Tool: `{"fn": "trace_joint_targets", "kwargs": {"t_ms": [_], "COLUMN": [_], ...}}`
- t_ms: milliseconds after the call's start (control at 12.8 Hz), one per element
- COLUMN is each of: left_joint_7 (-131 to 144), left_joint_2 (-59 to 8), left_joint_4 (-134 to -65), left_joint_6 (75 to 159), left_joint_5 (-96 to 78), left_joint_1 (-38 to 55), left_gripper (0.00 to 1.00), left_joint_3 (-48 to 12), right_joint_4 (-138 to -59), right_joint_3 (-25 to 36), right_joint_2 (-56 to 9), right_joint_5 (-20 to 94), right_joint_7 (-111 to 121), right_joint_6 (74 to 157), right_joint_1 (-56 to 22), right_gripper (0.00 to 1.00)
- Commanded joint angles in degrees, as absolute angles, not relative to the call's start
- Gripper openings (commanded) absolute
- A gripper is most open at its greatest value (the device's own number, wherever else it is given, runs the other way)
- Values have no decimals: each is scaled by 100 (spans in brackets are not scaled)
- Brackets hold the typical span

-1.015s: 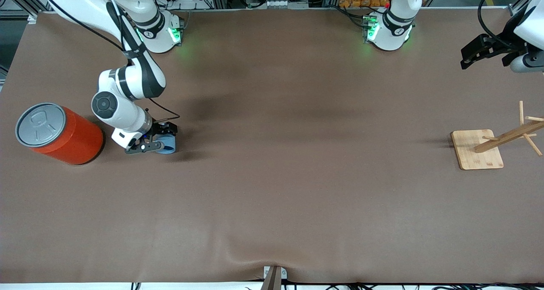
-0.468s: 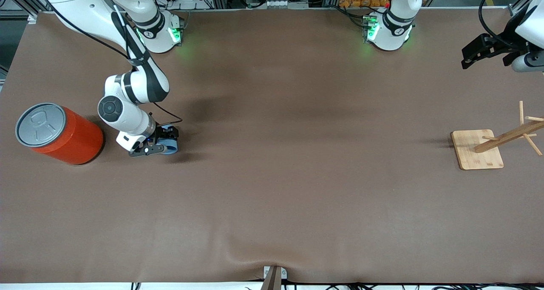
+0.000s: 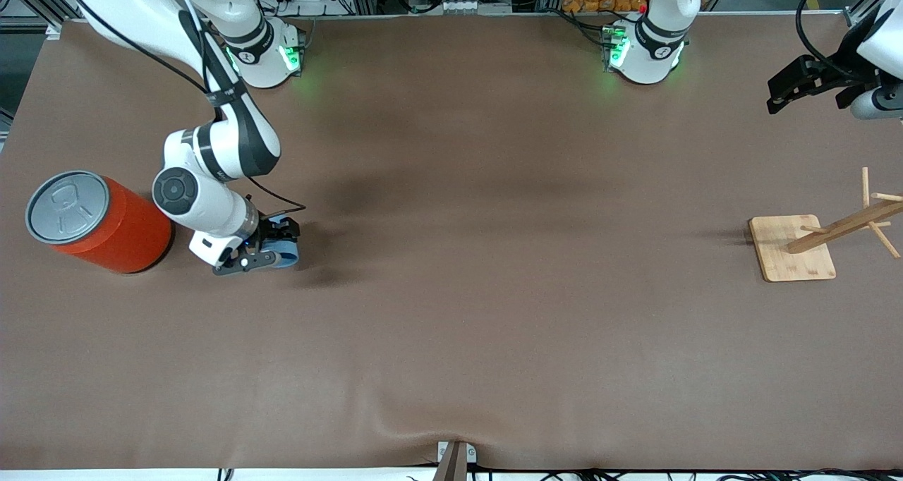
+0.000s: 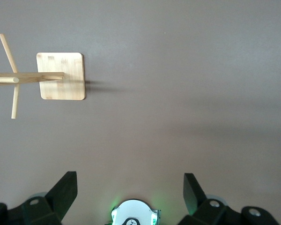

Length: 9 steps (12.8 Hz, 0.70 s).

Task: Flip cup
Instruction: 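Close the right gripper on the cup's base and lift it, then carry the cup toward the table middle while the left gripper approaches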

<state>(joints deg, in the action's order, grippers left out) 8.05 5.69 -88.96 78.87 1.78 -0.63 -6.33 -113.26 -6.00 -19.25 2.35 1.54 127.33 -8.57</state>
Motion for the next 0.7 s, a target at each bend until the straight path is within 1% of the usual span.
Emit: {"fn": "trace_joint_targets", "kwargs": {"t_ms": [0, 156, 234, 312, 468, 624], "left_joint_7": [747, 747, 756, 747, 747, 765], "left_joint_2": [563, 536, 527, 501, 335, 107], "left_joint_4": [-8851, -8868, -8920, -8947, -9008, -9140], "left_joint_6": [7840, 7849, 7849, 7849, 7962, 8120], "left_joint_5": [193, 185, 37, -174, -351, -622], "left_joint_1": [-88, -62, -70, -96, -97, -62], "left_gripper": [100, 100, 100, 100, 100, 100], "left_joint_3": [-677, -686, -686, -686, -677, -686], "right_joint_4": [-10050, -9242, -8950, -8547, -7904, -7324], "right_joint_3": [-825, -1019, -1037, -1037, -1020, -1011], "right_joint_2": [-2170, -2599, -2906, -3205, -3663, -4024], "right_joint_5": [281, 281, 246, 246, 168, -304], "right_joint_7": [359, 973, 1454, 2190, 2846, 2944], "right_joint_6": [11875, 11848, 11874, 11900, 11935, 11936], "right_joint_1": [-1238, -1589, -1808, -2045, -2660, -3214], "right_gripper": [0, 0, 5, 1, 0, 0]}}
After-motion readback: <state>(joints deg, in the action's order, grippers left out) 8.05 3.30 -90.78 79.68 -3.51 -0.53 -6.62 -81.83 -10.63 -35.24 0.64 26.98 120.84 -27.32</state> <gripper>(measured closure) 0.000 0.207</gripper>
